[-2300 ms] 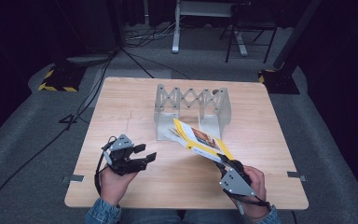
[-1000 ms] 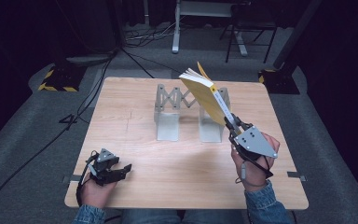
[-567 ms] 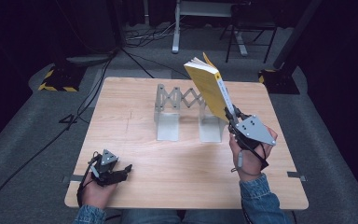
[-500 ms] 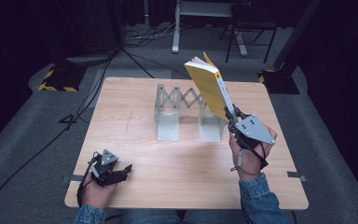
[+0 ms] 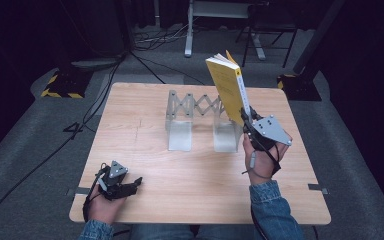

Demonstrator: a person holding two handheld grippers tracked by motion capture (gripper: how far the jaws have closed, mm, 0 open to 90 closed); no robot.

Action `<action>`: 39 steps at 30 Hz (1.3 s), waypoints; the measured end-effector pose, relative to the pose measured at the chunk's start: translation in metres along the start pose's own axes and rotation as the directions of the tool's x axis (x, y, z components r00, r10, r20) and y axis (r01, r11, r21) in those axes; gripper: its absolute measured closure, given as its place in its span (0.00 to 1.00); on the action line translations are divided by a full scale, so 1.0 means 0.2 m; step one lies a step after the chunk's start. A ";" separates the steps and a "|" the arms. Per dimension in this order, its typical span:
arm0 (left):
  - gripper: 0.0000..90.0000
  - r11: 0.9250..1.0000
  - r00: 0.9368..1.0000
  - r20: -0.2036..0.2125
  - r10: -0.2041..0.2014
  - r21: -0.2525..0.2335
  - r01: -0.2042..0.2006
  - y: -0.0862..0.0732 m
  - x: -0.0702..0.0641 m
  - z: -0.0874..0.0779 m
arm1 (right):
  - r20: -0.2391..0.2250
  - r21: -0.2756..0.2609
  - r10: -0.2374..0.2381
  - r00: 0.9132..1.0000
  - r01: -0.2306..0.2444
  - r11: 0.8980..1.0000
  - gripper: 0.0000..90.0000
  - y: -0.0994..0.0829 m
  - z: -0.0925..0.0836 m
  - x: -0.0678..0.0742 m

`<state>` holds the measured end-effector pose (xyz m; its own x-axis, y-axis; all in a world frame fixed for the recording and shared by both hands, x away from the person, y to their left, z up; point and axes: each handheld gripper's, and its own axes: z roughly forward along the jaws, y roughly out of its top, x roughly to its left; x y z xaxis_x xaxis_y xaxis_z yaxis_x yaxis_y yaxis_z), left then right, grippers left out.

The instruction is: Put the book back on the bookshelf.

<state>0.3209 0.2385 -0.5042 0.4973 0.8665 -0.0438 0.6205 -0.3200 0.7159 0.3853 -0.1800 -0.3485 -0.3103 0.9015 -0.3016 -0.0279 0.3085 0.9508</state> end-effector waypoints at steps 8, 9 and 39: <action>0.36 1.000 1.000 0.001 0.003 0.001 -0.003 0.00 0.00 0.00 | 0.018 0.006 0.079 0.997 -0.079 0.997 0.86 -0.10 0.06 0.02; 0.36 1.000 1.000 0.001 0.003 0.001 -0.003 0.00 0.00 0.00 | 0.018 0.006 0.079 0.997 -0.079 0.997 0.86 -0.10 0.06 0.02; 0.36 1.000 1.000 0.001 0.022 0.001 -0.022 0.01 -0.02 0.01 | 0.011 0.028 0.144 0.990 -0.144 0.989 0.85 -0.36 0.12 0.11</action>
<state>0.3213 0.2333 -0.5042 0.5118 0.8587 -0.0284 0.6099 -0.3399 0.7159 0.4025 -0.1755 -0.4262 -0.3007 0.9398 -0.1625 0.0435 0.1837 0.9820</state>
